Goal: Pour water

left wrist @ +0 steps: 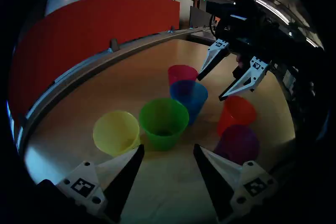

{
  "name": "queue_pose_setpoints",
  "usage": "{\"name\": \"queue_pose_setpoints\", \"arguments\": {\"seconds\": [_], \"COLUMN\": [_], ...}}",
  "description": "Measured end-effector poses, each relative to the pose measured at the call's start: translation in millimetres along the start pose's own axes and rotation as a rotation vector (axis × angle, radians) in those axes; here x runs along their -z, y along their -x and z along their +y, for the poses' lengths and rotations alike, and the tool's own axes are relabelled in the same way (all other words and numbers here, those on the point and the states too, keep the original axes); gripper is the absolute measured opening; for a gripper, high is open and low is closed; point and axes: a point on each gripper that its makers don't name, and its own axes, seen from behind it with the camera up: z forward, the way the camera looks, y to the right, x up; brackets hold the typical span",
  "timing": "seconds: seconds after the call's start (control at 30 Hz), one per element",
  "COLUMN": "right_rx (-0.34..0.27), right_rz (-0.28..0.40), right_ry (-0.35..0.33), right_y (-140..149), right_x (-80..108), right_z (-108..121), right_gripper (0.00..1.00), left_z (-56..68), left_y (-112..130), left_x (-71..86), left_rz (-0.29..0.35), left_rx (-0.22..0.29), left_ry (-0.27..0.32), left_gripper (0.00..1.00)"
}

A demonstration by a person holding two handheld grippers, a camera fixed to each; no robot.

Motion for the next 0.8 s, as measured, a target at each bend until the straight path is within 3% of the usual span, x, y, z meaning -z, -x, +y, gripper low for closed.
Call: {"name": "queue_pose_setpoints", "arguments": {"seconds": [0.8], "right_rx": [0.037], "right_rz": [-0.031], "right_ry": [-0.017], "right_y": [-17], "right_x": [-19.9], "right_z": [0], "right_gripper": [0.99], "left_z": [-6.3], "left_y": [-12], "left_x": [-14.9], "left_rz": [-0.04], "left_rx": [-0.037], "left_ry": [-0.004], "left_gripper": [0.87]}}
